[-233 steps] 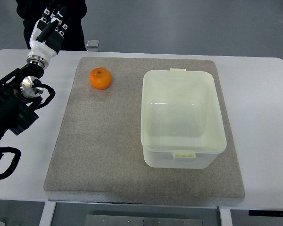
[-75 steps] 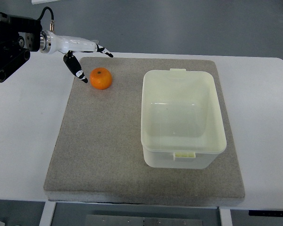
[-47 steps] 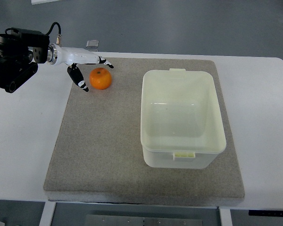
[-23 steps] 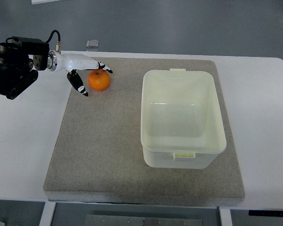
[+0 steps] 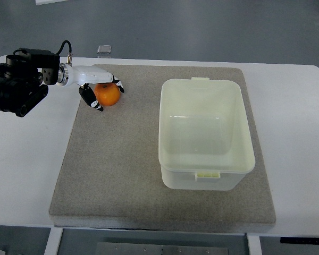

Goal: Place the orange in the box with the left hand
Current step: 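Lift the orange with the left hand and carry it toward the box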

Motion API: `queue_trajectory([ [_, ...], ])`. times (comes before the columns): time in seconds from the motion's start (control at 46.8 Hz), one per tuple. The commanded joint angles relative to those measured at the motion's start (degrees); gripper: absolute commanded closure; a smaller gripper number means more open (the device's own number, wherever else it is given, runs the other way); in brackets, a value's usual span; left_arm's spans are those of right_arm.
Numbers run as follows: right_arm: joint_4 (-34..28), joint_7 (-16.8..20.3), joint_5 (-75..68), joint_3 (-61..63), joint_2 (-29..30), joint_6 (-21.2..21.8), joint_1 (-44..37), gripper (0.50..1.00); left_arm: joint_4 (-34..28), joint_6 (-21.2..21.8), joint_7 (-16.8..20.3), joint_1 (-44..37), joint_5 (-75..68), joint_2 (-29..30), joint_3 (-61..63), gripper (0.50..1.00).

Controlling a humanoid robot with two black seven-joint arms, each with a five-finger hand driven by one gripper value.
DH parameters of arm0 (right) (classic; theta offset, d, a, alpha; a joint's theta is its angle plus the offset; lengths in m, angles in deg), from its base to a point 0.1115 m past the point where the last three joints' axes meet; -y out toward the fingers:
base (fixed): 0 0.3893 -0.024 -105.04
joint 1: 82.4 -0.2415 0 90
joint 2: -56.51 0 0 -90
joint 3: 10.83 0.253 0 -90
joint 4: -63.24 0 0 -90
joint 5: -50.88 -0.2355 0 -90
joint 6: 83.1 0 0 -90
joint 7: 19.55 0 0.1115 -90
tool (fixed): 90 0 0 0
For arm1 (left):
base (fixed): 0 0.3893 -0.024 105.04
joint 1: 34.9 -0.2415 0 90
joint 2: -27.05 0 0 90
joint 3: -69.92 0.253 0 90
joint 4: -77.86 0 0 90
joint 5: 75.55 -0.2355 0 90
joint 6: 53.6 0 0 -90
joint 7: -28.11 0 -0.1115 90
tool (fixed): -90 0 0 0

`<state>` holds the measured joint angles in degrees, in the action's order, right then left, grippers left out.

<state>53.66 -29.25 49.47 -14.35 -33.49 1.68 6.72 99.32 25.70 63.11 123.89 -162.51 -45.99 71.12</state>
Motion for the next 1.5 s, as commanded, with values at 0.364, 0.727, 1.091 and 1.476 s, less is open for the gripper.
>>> queue_trajectory([
  [0.364,0.0,-0.06,0.0,0.0,0.0,-0.05,0.0,0.568,-0.11,0.33,0.0,0.39,-0.67,-0.18,1.26,1.0],
  [0.727,0.0,0.03,0.0,0.0,0.0,0.03,0.0,0.568,-1.78,1.91,0.0,0.92,0.3,-0.7,1.0,1.0],
  [1.091,-0.09,-0.06,0.0,0.0,0.0,-0.05,0.0,0.568,1.55,4.63,0.0,2.59,2.5,0.26,0.91,1.0],
  [1.476,0.0,-0.06,0.0,0.0,0.0,-0.05,-0.08,0.568,21.59,5.43,0.0,7.94,2.41,12.3,-1.28,1.0],
])
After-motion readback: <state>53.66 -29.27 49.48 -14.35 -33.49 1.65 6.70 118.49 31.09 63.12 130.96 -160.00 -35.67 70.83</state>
